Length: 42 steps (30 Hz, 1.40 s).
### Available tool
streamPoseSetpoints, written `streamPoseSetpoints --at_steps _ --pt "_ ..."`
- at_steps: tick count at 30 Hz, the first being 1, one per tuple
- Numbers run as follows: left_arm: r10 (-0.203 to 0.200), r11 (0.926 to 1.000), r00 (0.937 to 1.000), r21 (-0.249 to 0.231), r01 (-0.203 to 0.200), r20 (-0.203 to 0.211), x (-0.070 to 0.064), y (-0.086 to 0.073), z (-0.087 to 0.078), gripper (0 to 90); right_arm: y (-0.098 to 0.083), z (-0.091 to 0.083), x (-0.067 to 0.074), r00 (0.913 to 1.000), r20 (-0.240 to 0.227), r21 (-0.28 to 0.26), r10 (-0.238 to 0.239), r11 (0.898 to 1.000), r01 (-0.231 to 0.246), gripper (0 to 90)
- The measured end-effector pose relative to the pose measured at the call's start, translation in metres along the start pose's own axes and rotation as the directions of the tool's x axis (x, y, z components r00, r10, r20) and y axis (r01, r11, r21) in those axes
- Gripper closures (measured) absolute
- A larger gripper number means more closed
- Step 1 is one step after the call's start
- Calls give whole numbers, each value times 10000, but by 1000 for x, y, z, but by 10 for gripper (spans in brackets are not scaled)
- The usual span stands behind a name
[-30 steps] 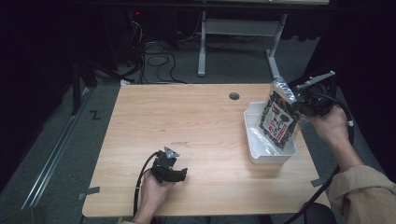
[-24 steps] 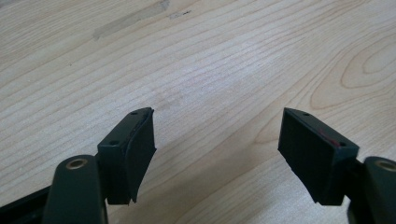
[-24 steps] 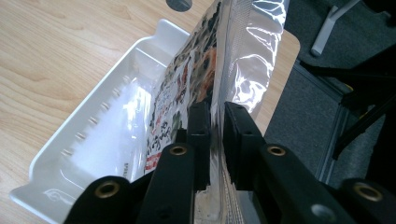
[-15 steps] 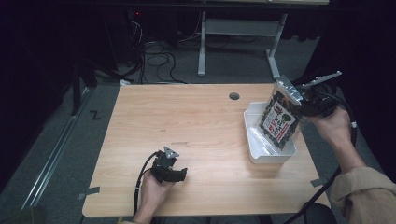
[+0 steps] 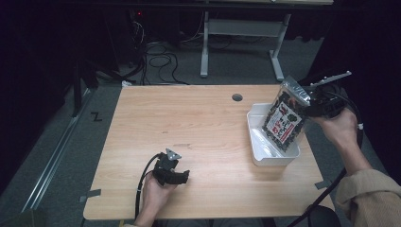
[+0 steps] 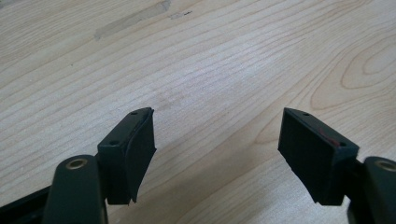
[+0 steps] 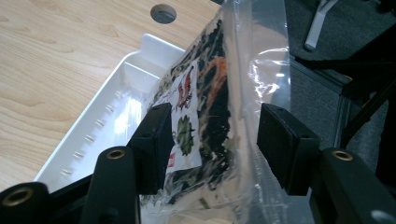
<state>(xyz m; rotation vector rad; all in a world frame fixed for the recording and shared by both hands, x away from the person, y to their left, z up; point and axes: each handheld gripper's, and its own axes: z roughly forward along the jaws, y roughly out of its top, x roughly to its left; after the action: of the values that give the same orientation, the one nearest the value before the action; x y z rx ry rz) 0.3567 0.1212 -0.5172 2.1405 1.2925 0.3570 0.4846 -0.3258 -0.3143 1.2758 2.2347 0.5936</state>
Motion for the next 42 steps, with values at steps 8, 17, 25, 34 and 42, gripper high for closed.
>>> streamPoseSetpoints --at_steps 8,17,25,34,42 --pt "-53 10000 10000 -6 53 4 0 0 0 276 0 0 -1 10000 -19 -17 43 10000 -43 447" --pt "-46 10000 10000 7 46 5 1 0 0 276 -1 0 -3 9999 47 -34 111 9999 -111 437" --pt "-39 10000 10000 2 39 10 1 0 0 276 -1 -12 -1 9997 -159 -689 190 9974 -201 436" --pt "20 10000 10000 -73 -20 -28 1 0 0 276 -5 -30 29 9920 -1127 -1547 -575 9872 397 487" --pt "-5 10000 10000 -85 5 32 0 0 -2 277 -11 -31 56 9759 -1898 -1773 -1078 9814 739 486"
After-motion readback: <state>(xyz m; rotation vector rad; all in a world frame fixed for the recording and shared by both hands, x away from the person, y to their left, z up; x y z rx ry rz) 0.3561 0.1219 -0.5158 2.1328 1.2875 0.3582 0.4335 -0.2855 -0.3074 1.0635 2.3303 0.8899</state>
